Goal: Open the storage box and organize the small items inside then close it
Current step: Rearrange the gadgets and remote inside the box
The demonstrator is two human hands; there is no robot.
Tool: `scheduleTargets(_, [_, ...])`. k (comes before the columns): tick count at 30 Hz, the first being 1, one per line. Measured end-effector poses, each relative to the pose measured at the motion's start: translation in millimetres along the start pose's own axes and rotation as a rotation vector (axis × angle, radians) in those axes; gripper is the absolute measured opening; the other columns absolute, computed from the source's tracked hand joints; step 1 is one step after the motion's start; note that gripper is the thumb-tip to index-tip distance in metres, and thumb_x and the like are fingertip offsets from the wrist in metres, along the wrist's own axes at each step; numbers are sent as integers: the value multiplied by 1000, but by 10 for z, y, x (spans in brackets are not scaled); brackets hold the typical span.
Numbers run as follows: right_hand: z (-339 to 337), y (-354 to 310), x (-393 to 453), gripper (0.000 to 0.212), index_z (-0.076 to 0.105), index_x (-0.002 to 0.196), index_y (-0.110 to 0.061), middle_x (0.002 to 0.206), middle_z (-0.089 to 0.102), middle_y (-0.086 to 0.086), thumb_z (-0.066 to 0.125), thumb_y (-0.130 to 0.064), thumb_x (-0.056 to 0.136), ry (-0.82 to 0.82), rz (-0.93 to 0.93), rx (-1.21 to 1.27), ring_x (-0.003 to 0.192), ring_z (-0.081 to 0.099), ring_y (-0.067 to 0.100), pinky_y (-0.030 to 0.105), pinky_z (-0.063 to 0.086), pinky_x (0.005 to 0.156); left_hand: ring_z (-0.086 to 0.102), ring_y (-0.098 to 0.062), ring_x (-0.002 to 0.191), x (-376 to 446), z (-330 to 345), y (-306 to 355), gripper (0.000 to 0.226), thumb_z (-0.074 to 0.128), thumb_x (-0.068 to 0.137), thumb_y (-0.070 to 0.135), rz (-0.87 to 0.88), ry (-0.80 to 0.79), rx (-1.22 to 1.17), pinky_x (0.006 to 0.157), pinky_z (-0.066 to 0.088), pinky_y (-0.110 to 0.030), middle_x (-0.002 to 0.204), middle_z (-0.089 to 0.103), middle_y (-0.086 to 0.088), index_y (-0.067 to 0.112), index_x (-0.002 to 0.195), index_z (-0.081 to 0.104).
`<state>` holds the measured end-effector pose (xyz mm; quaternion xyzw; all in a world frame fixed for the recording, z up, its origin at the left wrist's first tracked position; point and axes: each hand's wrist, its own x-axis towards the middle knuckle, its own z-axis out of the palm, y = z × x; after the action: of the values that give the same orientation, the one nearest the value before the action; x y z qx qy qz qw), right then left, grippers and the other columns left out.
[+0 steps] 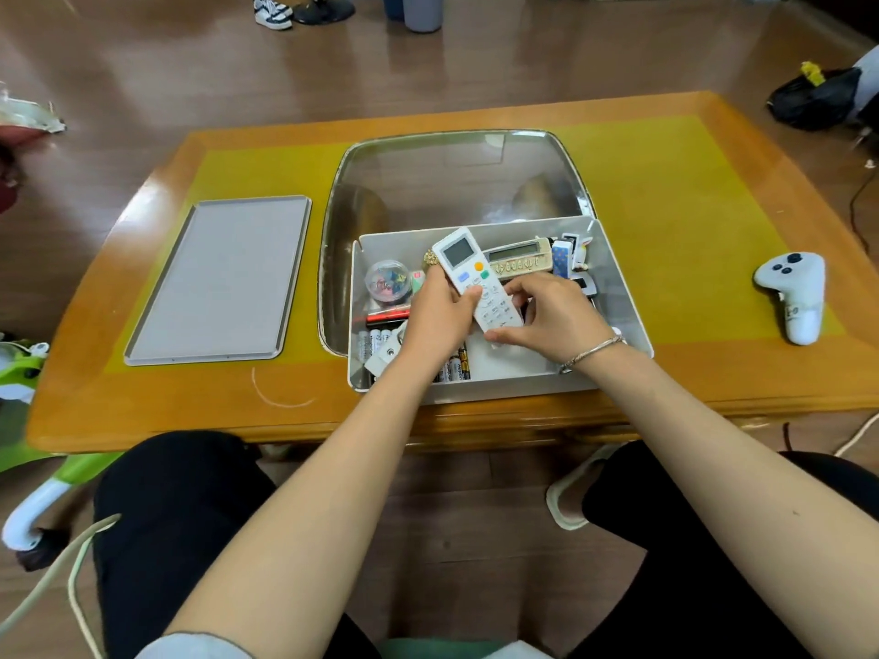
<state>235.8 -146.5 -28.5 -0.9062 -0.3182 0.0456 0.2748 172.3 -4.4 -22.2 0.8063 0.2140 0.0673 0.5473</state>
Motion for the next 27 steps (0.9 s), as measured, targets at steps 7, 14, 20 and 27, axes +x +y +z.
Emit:
scheduleTargets(7, [-234, 387, -163, 17, 66, 101, -25, 95, 69, -6, 59, -30, 87, 321, 211, -207, 102, 52, 24, 33, 24, 75, 61, -19, 94, 117, -14, -69, 21, 55, 97, 26, 43, -125, 378, 75, 55, -37, 114, 65, -7, 10, 111, 56])
scheduleTargets(14, [-134, 450, -231, 19, 66, 102, -24, 100, 68, -4, 56, -22, 87, 254, 249, -254, 107, 48, 22, 32, 17, 75, 55, -21, 72, 176, 157, -73, 24, 58, 95, 31, 17, -194, 667, 58, 38, -31, 74, 55, -3, 9, 86, 57])
scheduleTargets(20, [-100, 436, -235, 19, 65, 103, -25, 99, 68, -7, 55, -22, 87, 238, 281, -225, 107, 48, 20, 33, 22, 78, 57, -26, 87, 172, 285, -125, 18, 65, 91, 23, 40, -177, 633, 69, 40, -30, 91, 62, -8, 7, 99, 64])
scheduleTargets(27, [-79, 423, -242, 20, 65, 104, -24, 102, 67, -5, 53, -22, 89, 217, 292, -273, 109, 47, 21, 35, 25, 80, 55, -33, 111, 91, 261, -141, 33, 46, 100, 25, 103, -282, 696, 93, 46, -40, 126, 57, -17, 9, 125, 58])
